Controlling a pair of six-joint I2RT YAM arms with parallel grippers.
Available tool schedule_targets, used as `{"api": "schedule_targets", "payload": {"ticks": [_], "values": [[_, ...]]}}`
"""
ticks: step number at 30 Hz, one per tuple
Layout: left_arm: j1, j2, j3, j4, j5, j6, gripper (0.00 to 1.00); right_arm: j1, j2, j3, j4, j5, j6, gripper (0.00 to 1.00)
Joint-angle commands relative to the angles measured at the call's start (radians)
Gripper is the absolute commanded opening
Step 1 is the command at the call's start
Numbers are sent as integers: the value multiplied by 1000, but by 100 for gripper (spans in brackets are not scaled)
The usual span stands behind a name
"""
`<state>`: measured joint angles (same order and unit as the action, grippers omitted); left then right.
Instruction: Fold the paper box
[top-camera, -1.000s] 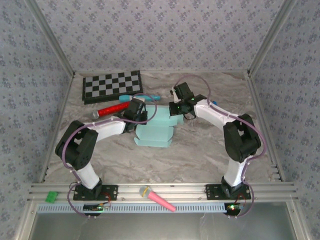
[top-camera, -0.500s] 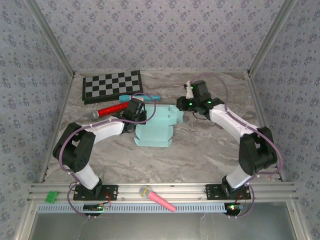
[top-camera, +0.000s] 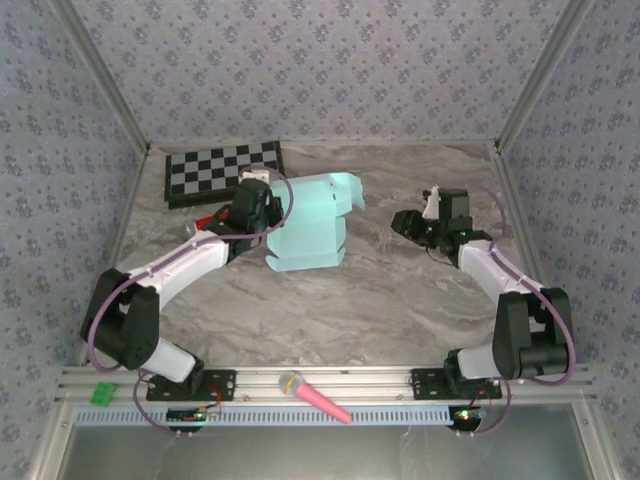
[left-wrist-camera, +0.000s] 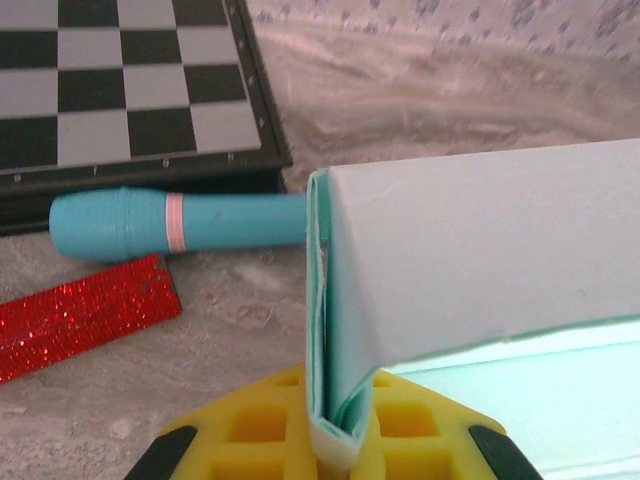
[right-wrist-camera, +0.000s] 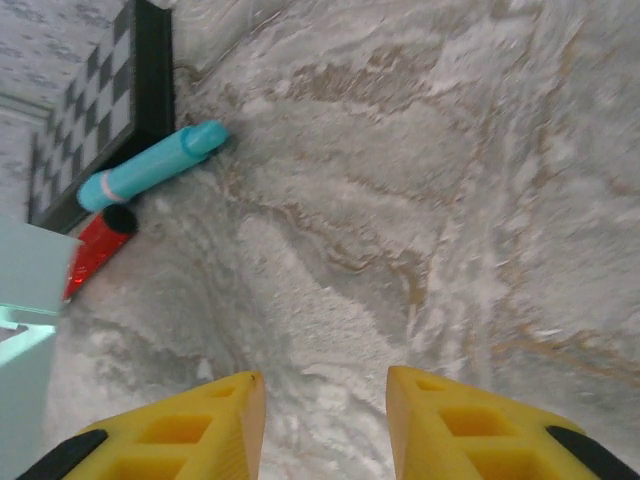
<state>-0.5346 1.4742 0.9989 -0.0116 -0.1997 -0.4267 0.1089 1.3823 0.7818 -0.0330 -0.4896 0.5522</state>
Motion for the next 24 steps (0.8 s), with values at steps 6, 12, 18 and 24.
{"api": "schedule_targets", "payload": {"ticks": [6, 12, 18, 24], "values": [[-1, -82, 47, 78, 129, -39, 0, 19, 84, -44, 441, -207, 263, 44], [0, -99, 25, 117, 155, -54, 0, 46, 167, -38, 724, -274, 438, 49], [-1, -109, 7, 141, 151, -65, 0, 89, 239, -4, 869, -301, 525, 49], [-2, -112, -5, 145, 111, -72, 0, 112, 247, 13, 900, -318, 539, 50]]}}
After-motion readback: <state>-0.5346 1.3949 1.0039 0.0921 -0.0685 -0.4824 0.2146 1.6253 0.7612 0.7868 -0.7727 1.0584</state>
